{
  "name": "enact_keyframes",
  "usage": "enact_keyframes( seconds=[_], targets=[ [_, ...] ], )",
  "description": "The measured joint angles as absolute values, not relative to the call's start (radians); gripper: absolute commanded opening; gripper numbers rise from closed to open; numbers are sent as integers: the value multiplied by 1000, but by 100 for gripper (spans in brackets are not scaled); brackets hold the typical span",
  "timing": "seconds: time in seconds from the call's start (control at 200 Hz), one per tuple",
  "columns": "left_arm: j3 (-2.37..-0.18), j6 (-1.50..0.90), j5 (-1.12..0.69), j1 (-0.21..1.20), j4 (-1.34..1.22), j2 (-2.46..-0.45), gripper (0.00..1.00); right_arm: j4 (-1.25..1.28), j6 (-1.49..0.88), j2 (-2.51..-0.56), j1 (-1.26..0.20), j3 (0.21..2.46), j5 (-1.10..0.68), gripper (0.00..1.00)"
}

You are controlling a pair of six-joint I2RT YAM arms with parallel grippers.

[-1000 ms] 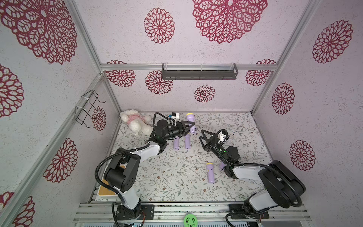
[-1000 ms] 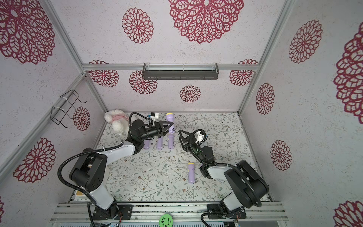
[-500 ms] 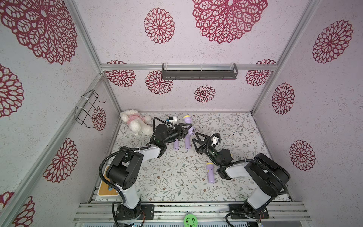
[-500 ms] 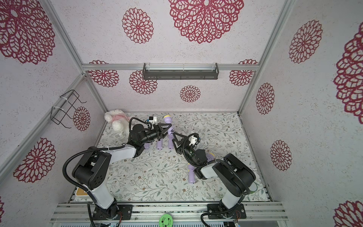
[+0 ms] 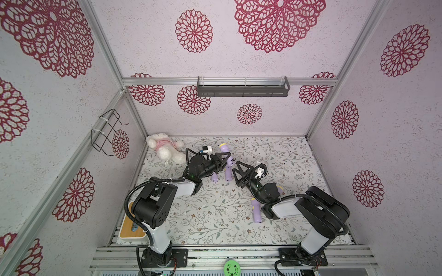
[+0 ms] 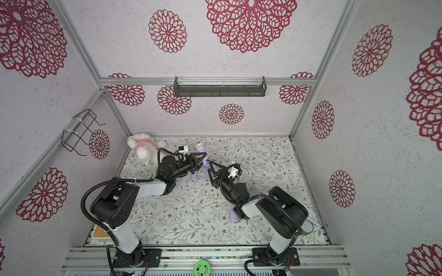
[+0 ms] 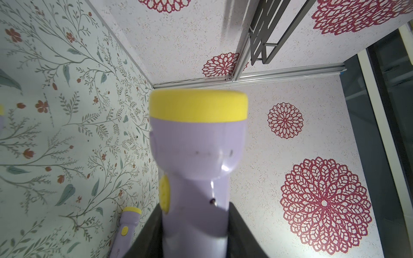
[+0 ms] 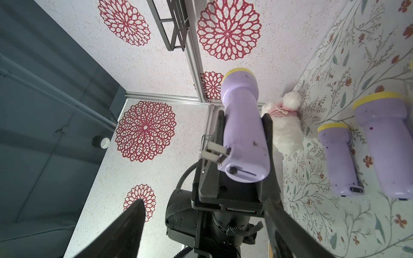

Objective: Close the plug at the bottom of the flashlight
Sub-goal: Close the plug of the flashlight.

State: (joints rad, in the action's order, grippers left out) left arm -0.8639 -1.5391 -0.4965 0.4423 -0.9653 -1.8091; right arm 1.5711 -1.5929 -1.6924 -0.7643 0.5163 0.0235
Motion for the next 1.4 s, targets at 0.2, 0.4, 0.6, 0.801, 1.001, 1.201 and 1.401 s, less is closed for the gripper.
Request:
enact_keyframes(
  seconds=[0.2,0.4,0.6,0.801,1.001,1.201,1.401],
  targets=[
    [-850,-1539,-474,444,-994,-1809,0,1574,-1634,-1722,-775,522,58,76],
    [-848,-1540,-459,450,-1011,-1809,0,1573,-1670,-1759,-783,552,80,70],
    [-848,-1546,-458,454,-1017,-1810,0,1574,-1692,-1777,-788,576,90,64],
    [-848,-1552,-457,454,-1036,-1818,0,1574,-1703,-1784,-789,577,103,60],
    [-848,-1557,-457,454,-1042,-1819,0,1574,-1721,-1791,-789,578,110,54],
    [-848,-1560,-457,456,-1058,-1820,0,1573,-1723,-1801,-789,580,110,54],
    [-848,-1561,-457,458,-1063,-1821,0,1574,-1729,-1807,-789,596,113,50]
  ],
)
